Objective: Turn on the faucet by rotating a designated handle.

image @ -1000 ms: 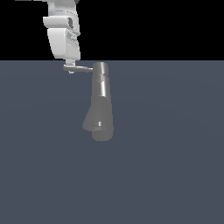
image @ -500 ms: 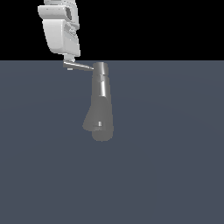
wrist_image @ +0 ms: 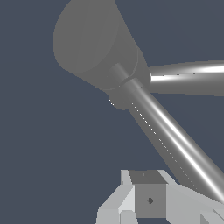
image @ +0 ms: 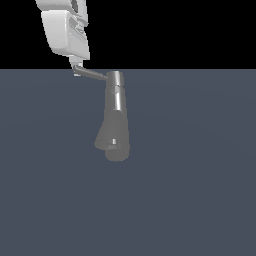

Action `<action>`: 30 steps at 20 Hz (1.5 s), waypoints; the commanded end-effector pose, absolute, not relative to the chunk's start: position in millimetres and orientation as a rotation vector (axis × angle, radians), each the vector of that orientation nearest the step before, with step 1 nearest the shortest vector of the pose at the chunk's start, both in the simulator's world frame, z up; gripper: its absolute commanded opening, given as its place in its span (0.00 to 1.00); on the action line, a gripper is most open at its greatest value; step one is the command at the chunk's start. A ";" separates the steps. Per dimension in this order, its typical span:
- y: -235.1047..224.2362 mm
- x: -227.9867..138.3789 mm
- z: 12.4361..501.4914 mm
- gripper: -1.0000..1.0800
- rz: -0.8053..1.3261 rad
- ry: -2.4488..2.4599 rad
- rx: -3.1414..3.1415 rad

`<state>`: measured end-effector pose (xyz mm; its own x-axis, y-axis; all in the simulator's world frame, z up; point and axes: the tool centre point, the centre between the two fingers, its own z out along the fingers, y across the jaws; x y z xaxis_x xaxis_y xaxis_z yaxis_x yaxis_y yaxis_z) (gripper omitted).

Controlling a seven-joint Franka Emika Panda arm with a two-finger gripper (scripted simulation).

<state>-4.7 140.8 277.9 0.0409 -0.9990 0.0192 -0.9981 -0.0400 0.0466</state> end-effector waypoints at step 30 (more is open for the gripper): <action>39.8 -60.4 301.7 0.00 -0.040 -2.129 2.231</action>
